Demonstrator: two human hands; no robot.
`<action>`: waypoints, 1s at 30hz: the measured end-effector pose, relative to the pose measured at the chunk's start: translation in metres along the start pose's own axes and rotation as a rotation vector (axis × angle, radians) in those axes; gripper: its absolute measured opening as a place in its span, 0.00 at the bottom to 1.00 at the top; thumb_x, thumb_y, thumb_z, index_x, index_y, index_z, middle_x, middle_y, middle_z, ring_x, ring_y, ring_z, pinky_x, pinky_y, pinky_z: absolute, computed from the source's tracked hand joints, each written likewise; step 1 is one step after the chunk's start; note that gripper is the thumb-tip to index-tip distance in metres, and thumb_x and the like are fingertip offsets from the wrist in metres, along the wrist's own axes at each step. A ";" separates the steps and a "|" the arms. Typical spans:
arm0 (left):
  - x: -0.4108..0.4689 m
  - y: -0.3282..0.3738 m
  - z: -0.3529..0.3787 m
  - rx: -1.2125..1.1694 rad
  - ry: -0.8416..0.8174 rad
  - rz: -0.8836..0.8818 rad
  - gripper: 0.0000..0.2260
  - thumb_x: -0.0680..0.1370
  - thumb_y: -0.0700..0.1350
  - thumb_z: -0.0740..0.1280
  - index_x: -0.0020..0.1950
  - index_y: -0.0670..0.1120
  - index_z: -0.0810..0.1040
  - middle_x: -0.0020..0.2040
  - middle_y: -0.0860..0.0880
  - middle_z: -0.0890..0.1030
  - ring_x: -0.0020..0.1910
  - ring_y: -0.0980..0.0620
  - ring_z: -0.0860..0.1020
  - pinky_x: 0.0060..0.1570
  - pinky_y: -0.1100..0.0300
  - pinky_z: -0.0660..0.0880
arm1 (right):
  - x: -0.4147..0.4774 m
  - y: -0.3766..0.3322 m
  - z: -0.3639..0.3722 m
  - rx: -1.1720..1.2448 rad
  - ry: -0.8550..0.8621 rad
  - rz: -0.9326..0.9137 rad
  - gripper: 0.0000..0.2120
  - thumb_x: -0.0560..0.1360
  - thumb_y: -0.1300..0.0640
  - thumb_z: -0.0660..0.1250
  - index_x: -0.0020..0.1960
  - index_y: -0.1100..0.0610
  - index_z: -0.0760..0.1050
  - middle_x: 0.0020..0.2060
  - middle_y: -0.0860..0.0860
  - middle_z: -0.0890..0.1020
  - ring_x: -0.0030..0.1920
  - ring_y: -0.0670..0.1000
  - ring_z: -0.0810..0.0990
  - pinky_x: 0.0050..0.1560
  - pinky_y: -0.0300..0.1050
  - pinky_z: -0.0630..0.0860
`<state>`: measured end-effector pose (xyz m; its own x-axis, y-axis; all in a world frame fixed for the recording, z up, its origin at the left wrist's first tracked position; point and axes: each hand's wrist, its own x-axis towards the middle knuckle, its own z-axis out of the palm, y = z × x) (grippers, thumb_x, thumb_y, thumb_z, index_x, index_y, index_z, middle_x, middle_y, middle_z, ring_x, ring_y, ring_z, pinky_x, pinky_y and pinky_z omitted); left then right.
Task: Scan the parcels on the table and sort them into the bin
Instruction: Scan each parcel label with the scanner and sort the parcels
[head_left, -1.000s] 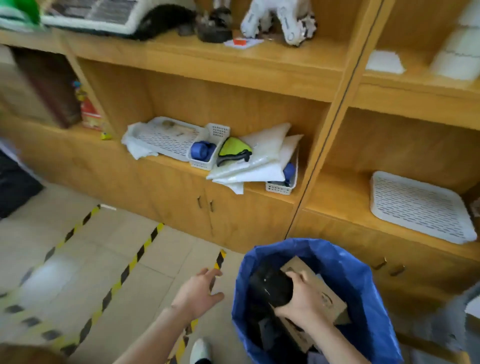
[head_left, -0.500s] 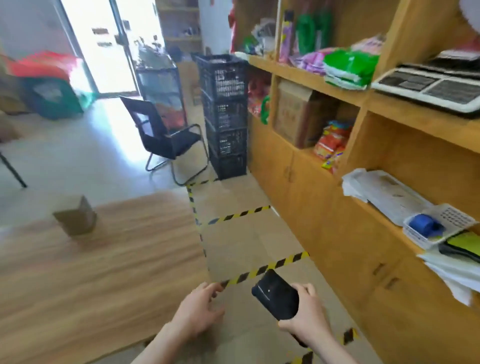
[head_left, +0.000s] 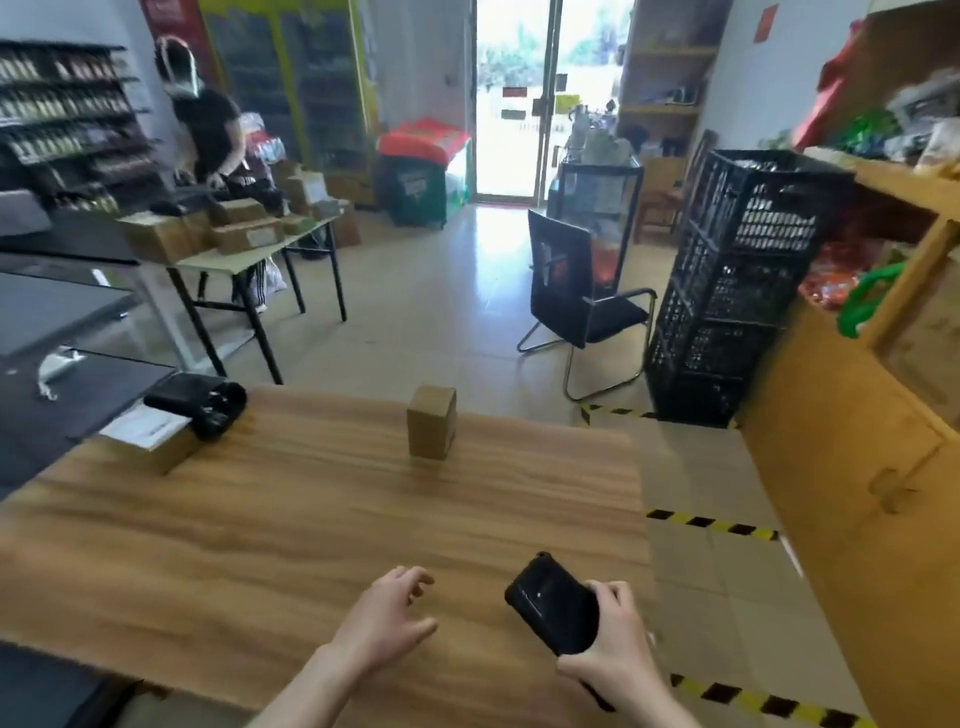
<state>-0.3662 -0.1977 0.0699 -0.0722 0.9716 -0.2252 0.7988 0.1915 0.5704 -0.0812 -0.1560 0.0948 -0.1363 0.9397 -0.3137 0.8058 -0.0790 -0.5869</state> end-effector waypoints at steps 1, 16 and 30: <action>0.005 -0.006 -0.007 0.003 0.019 -0.021 0.22 0.66 0.57 0.68 0.60 0.57 0.75 0.53 0.58 0.76 0.50 0.63 0.75 0.54 0.66 0.74 | 0.013 -0.009 0.000 -0.009 -0.007 -0.021 0.41 0.59 0.46 0.76 0.68 0.47 0.63 0.54 0.43 0.63 0.52 0.44 0.70 0.54 0.45 0.65; 0.131 -0.029 -0.074 0.033 0.132 -0.075 0.23 0.71 0.51 0.72 0.66 0.55 0.73 0.61 0.56 0.71 0.63 0.56 0.71 0.63 0.62 0.70 | 0.156 -0.078 0.008 -0.055 -0.090 -0.164 0.43 0.55 0.45 0.74 0.68 0.48 0.66 0.54 0.42 0.65 0.52 0.45 0.72 0.58 0.46 0.70; 0.341 -0.018 -0.133 0.410 0.062 0.224 0.41 0.69 0.54 0.74 0.77 0.56 0.57 0.78 0.51 0.53 0.78 0.49 0.46 0.75 0.49 0.53 | 0.235 -0.125 0.020 -0.073 0.021 0.029 0.43 0.55 0.45 0.74 0.68 0.49 0.66 0.55 0.44 0.65 0.53 0.46 0.73 0.58 0.45 0.71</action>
<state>-0.4845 0.1487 0.0882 0.1030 0.9917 -0.0775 0.9678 -0.0820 0.2379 -0.2260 0.0680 0.0794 -0.1010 0.9442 -0.3135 0.8494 -0.0822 -0.5213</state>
